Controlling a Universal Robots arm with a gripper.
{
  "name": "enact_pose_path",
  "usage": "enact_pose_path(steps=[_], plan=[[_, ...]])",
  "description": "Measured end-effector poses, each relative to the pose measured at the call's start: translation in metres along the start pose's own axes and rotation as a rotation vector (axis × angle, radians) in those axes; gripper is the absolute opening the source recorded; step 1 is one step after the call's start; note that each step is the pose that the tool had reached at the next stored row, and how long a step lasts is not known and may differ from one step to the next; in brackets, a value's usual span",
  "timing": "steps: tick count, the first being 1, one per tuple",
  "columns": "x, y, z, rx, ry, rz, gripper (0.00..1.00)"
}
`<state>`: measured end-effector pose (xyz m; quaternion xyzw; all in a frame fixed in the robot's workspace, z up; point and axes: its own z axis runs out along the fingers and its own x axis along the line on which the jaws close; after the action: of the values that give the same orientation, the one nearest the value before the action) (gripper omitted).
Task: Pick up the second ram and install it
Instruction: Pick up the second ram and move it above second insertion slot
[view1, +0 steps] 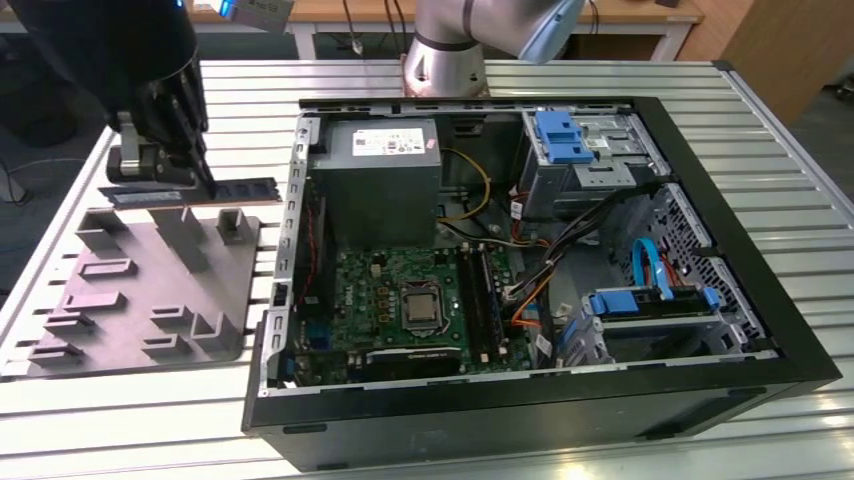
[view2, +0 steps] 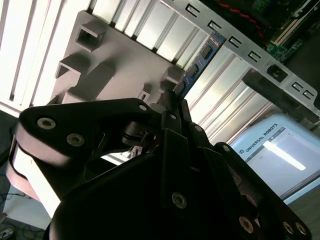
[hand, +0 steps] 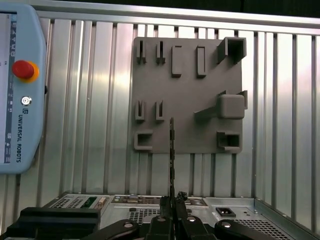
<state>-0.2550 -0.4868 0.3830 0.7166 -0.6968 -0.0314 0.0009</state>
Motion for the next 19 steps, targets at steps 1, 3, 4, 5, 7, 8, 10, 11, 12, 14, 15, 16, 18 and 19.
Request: enact_pose_path(steps=[1,3,4,5,7,8,10,11,12,14,15,16,18,19], plan=[[0.0,-0.0024,-0.0001,0.0,0.0,0.0,0.14],[0.0,-0.0072,-0.0003,-0.0001,-0.0001,0.0,0.14],[0.0,-0.0098,-0.0004,-0.0001,0.0,0.0,0.14],[0.0,-0.0123,-0.0004,-0.0001,0.0,0.0,0.14],[0.0001,-0.0171,-0.0006,-0.0002,-0.0001,0.0,0.14],[0.0001,-0.0193,-0.0007,-0.0002,0.0,0.0,0.14],[0.0001,-0.0235,-0.0009,-0.0003,-0.0001,0.0,0.14],[0.0001,-0.0257,-0.001,-0.0003,0.0,0.0,0.14],[0.0002,-0.0278,-0.0011,-0.0004,0.0,0.0,0.14],[0.0002,-0.0319,-0.0013,-0.0003,0.0,0.0,0.14],[0.0002,-0.034,-0.0014,-0.0004,0.0,0.0,0.14],[0.0003,-0.0362,-0.0015,-0.0005,0.0,0.0,0.14],[0.0003,-0.04,-0.0016,-0.0004,0.0,0.0,0.14],[0.0003,-0.0418,-0.0016,-0.0004,0.0,0.0,0.14]])
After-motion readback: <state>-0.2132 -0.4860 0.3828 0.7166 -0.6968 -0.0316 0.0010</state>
